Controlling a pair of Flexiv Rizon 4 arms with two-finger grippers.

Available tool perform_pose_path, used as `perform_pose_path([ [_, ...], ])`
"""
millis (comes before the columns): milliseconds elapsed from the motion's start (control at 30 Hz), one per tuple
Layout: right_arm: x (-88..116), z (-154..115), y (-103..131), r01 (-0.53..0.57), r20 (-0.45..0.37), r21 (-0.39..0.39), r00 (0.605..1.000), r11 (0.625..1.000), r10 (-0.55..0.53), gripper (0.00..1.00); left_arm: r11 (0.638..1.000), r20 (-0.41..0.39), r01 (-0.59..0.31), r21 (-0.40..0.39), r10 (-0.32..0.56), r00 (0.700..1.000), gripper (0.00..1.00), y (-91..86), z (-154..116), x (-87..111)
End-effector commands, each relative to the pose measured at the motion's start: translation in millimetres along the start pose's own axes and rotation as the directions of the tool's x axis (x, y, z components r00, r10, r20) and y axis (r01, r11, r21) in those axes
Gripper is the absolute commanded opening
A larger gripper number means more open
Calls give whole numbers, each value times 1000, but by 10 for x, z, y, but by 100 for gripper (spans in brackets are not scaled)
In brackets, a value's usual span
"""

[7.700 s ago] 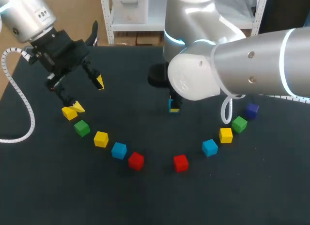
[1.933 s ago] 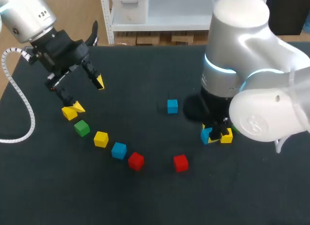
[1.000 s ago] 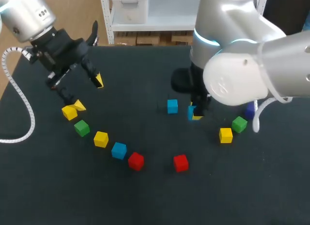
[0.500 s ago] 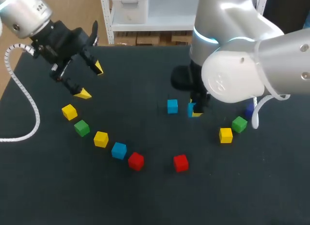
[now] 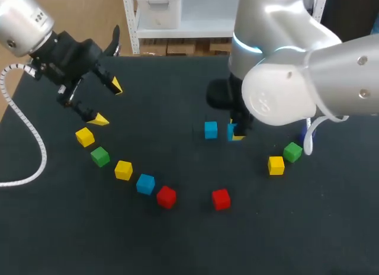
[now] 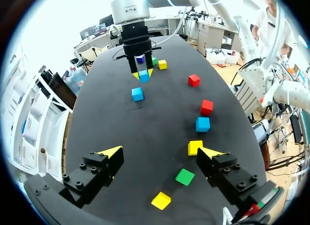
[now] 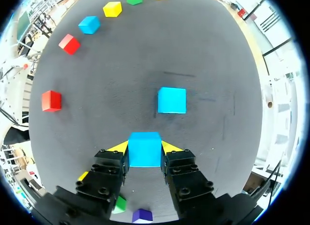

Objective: Place the blue cubes, place green cubes on the blue cubes, place the yellow cubes on the green cubes, then place the red cubes on the yellow cubes, and place purple cube on the red cubes.

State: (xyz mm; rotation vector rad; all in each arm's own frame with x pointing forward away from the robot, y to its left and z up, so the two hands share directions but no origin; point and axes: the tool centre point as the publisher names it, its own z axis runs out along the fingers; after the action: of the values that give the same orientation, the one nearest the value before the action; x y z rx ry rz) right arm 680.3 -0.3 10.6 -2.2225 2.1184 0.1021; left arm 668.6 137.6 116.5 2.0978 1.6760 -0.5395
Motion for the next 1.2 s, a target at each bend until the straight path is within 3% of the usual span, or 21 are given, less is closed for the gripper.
perform_pose_path([
  [33,-20,57,-78,-2,-2,-4,1000,1000,2,0,1000,2,-3,-3,3,1000,100,-9,-3,8],
  [500,-80,159,-226,2,-20,6,1000,1000,-2,0,1000,2,-3,-3,3,1000,100,-9,-3,8],
  [1200,-30,207,-263,-16,-33,14,999,1000,16,0,1000,2,-3,-3,3,1000,100,-9,-3,8],
])
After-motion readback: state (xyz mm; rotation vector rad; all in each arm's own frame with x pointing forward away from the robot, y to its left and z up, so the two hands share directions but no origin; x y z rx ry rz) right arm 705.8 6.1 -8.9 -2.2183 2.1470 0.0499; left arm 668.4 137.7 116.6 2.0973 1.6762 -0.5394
